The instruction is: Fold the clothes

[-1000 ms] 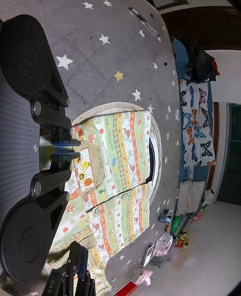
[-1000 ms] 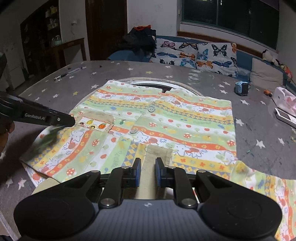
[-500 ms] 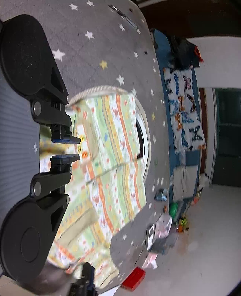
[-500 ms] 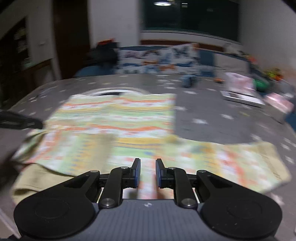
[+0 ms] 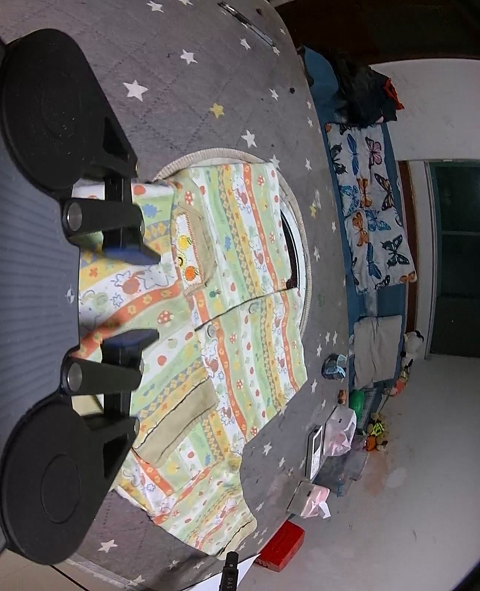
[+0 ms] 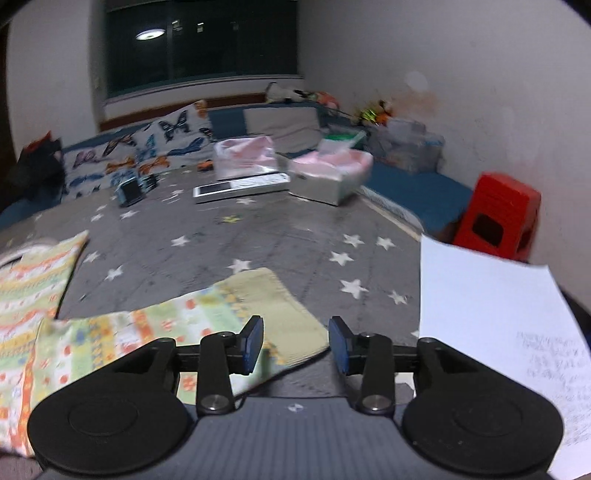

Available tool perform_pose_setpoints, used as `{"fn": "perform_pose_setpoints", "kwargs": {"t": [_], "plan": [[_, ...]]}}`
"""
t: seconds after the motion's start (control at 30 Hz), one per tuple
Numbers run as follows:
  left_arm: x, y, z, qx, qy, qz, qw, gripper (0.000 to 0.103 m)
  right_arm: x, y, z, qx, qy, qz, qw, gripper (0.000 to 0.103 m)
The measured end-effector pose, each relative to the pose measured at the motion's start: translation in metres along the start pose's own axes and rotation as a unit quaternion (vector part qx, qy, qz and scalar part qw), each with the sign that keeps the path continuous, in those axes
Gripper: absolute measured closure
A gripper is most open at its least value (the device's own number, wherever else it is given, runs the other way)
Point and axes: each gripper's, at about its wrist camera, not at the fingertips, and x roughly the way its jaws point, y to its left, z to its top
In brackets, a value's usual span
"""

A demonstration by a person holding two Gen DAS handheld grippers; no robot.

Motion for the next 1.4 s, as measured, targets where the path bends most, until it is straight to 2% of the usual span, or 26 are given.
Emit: {"fn": "perform_pose_setpoints", "kwargs": {"t": [0.13, 0.3, 0.37, 0.43, 0.47, 0.6, 0.83, 0.97, 1.1, 1.4], "plan": [[0.002, 0.001, -0.004, -0.002, 0.008, 0.005, 1.0, 0.061, 0.014, -0.008, -0.003, 0.027, 0.01, 0.004, 1.0, 0.064], [0.004, 0.001, -0.007, -0.003, 0.014, 0.01, 0.9998, 0.06, 0.019, -0.005, -0.01, 0.022, 0.01, 0.004, 1.0, 0.064], [0.004, 0.002, -0.007, -0.006, 0.015, 0.01, 0.9998, 0.06, 0.019, -0.002, -0.01, 0.017, 0.009, 0.005, 1.0, 0.072], [0.004, 0.002, -0.008, -0.008, 0.015, 0.011, 0.9998, 0.06, 0.016, 0.0, -0.01, 0.019, 0.009, 0.015, 1.0, 0.093], [0.003, 0.002, -0.008, -0.008, 0.014, 0.01, 0.9998, 0.06, 0.015, 0.002, -0.009, 0.022, 0.008, 0.019, 1.0, 0.096], [0.0, 0.003, -0.009, -0.008, 0.009, 0.012, 0.9999, 0.057, 0.0, 0.014, -0.006, 0.02, -0.011, 0.034, 0.999, 0.097], [-0.003, 0.009, -0.012, -0.016, 0.006, 0.012, 0.9998, 0.056, -0.05, 0.054, 0.019, -0.008, -0.055, 0.119, 0.991, 0.097], [-0.007, 0.013, -0.015, -0.021, 0.001, 0.013, 0.9997, 0.054, -0.071, 0.086, 0.035, -0.032, -0.068, 0.18, 0.981, 0.097], [-0.012, 0.021, -0.019, -0.032, -0.003, 0.017, 0.9994, 0.053, -0.087, 0.132, 0.047, -0.067, -0.066, 0.25, 0.964, 0.097], [-0.025, 0.042, -0.029, -0.059, -0.014, 0.027, 0.9978, 0.051, -0.107, 0.235, 0.037, -0.16, -0.054, 0.347, 0.922, 0.097]]}}
